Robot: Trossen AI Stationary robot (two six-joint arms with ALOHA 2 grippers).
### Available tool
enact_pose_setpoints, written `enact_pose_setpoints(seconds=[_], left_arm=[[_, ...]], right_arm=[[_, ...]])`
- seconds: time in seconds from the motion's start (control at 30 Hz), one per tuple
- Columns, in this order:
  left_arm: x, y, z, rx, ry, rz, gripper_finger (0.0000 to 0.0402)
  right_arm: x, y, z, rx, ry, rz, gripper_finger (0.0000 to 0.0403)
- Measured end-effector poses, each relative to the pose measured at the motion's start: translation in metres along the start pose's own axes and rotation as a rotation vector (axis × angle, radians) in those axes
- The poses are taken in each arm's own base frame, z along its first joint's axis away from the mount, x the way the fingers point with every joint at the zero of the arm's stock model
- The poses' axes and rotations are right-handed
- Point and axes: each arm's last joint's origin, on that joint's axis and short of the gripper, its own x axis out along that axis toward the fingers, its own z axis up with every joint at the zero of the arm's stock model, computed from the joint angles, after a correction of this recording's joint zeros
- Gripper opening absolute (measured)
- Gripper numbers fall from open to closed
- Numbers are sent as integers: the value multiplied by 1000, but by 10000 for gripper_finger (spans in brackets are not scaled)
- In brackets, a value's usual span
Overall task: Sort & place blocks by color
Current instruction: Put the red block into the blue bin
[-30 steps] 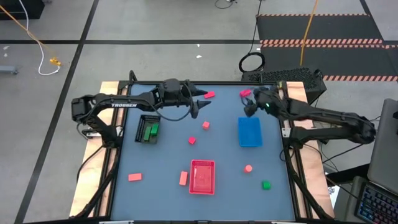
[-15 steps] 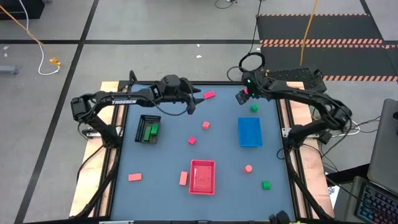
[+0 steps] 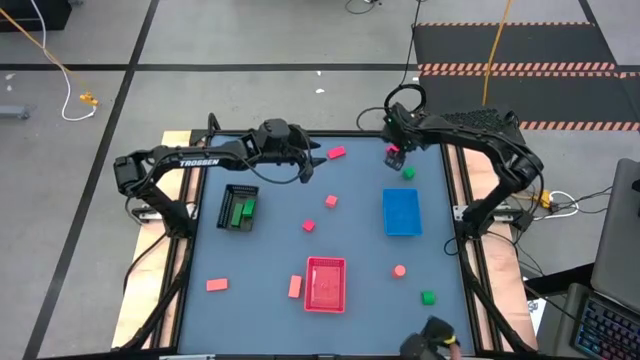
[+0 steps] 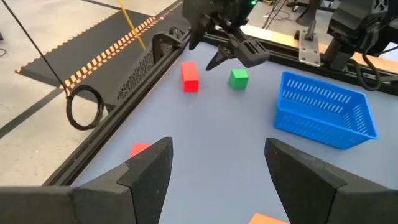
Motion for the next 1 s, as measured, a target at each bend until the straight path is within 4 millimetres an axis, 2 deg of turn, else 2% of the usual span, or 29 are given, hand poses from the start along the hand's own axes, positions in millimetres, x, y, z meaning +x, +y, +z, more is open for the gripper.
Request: enact_pose_setpoints(seconds=[0.1, 0.23, 0.5, 0.63, 0.9, 1.0], left_arm=[[0, 0, 0, 0, 0, 2, 255], [0, 0, 0, -1, 0, 0, 255], [0, 0, -1, -6, 16, 1, 255], [0, 0, -2, 2, 23, 1, 255], [0, 0, -3, 11, 29, 1, 255], [0, 0, -3, 13, 29, 1, 255]], right_arm=[[3, -1, 4, -119, 2, -1, 254], [16, 3, 3, -291, 54, 26, 253], [43, 5, 3, -437, 155, -16, 254], [44, 4, 4, -464, 144, -36, 253], [33, 0, 10, -512, 81, -103, 253], [35, 1, 12, -559, 48, -63, 253]])
